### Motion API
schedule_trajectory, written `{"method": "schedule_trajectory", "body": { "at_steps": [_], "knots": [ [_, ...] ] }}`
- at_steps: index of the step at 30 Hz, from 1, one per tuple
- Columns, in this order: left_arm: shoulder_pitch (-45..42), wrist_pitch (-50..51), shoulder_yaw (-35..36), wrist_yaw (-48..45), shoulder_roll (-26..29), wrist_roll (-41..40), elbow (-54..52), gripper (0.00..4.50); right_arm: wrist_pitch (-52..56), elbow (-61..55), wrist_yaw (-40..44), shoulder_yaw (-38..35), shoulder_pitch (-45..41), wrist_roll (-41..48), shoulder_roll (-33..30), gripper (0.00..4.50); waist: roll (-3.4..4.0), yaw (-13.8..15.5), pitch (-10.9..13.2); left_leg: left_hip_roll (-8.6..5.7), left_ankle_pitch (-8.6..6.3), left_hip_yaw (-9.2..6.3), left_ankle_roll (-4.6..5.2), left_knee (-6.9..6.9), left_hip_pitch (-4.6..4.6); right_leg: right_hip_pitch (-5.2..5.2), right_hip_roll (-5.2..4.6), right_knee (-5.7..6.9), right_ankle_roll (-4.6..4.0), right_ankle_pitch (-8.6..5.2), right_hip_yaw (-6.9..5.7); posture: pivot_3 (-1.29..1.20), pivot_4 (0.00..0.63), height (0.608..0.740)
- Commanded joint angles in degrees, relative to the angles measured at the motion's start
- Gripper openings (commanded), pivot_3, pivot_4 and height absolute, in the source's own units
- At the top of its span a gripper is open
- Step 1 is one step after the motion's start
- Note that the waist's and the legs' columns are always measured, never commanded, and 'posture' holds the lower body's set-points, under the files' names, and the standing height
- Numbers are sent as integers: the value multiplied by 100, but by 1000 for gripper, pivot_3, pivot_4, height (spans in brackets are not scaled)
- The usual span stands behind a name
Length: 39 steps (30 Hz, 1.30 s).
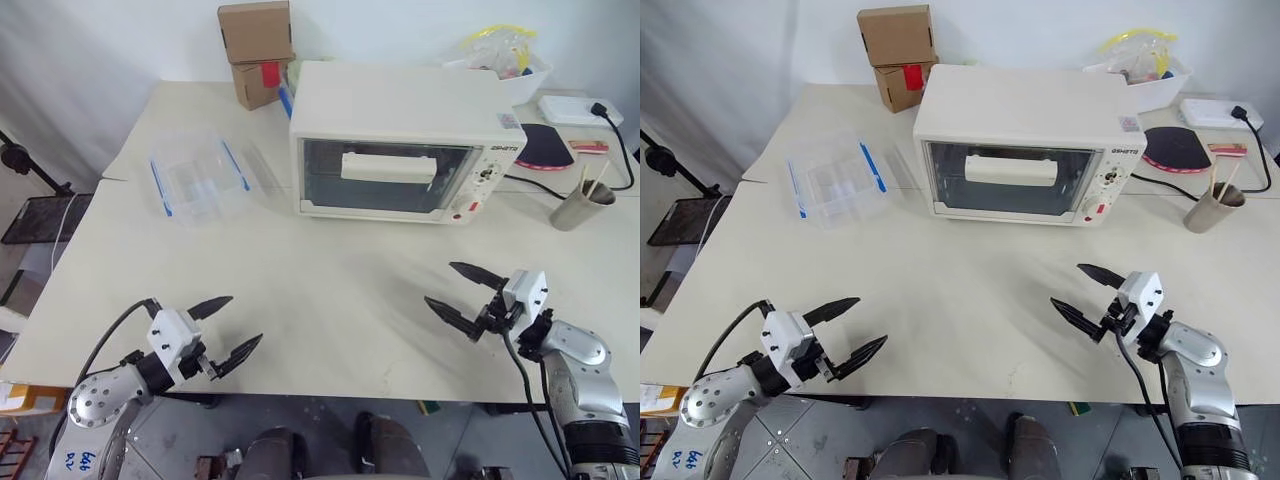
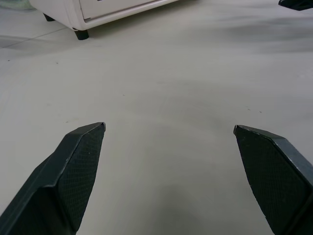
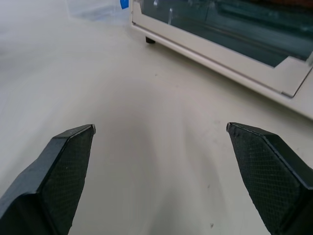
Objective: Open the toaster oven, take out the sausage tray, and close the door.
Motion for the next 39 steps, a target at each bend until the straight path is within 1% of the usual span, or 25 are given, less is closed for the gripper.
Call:
{"method": "schedule_trajectory", "body": {
  "at_steps": [1,3,5,6,7,10,14,18,21,25,30,32,34,39],
  "knots": [
    [-136,532,71,-80,280,-294,-346,4476,514,-734,-3,-15,-51,379,-97,4500,0,4,0,0,0,0,0,0,0,0,0,1,0,0,0,0,150,740],
    [-543,1280,205,-17,410,-868,-368,4476,1168,-1230,-243,-92,-210,764,-117,4500,3,13,2,1,0,-2,0,0,-1,-1,0,3,0,0,0,0,150,740],
    [-1047,1975,317,-16,551,-1502,-321,4476,1631,-1492,-481,-163,-495,997,-133,4500,4,13,3,1,1,-5,0,9,-4,0,-3,7,0,0,0,0,150,740],
    [-1276,2112,410,73,439,-1812,-292,4476,1735,-1526,-551,-175,-669,1030,-127,4500,5,2,2,1,1,-8,-1,21,-8,-1,-3,10,0,0,-1,0,150,740],
    [-1476,2103,447,153,312,-1920,-259,4476,1901,-1522,-643,-182,-870,1097,-111,4500,6,1,1,1,-1,-9,-4,27,-7,0,-4,15,0,0,0,0,150,740],
    [-1892,2091,332,161,174,-1919,-238,4476,2237,-1397,-787,-112,-1388,1126,-68,4500,5,0,1,0,-3,-12,-6,25,-6,0,-1,17,0,0,-5,0,150,740],
    [-2422,2157,261,198,14,-2014,-53,4476,2298,-1019,-946,54,-1931,846,59,4500,5,2,1,-1,-2,-9,-4,20,-13,-6,10,17,0,0,-23,0,150,740],
    [-2507,2116,123,-57,55,-1913,-36,4476,2244,-811,-930,93,-2125,791,194,4500,4,5,1,-2,0,-8,0,25,-17,-3,16,16,1,0,-36,0,150,740],
    [-2472,2107,107,-64,13,-1898,-57,4476,2160,-770,-813,129,-2259,834,321,4500,4,-2,2,-3,2,-4,3,33,-21,-3,38,15,1,1,-46,0,150,740],
    [-2430,2090,155,46,-64,-1865,-13,4476,1938,-1074,-305,230,-2136,881,332,4500,4,-5,2,1,4,-3,4,38,-21,-3,30,16,2,1,-31,0,150,740],
    [-2736,2176,200,228,-188,-1881,401,4476,877,-1384,360,407,-1506,257,33,4500,4,2,2,3,3,-5,3,30,-21,-5,28,15,2,1,-34,0,150,740],
    [-3034,2254,250,360,-379,-2050,627,4076,575,-1437,498,492,-1237,89,-31,4500,3,5,2,2,3,-3,3,32,-21,-4,48,12,2,1,-37,0,150,740],
    [-3436,2256,226,515,-560,-2014,955,3544,217,-1365,650,583,-1001,-131,-90,4500,2,7,3,2,3,0,3,36,-21,-4,53,14,2,1,-38,0,150,740],
    [-4359,2068,-43,624,-867,-1558,1985,1971,-244,-1047,605,604,-955,-335,-38,4500,-1,8,5,7,4,5,2,41,-16,-1,71,16,3,1,-48,0,150,740]
  ]
}}
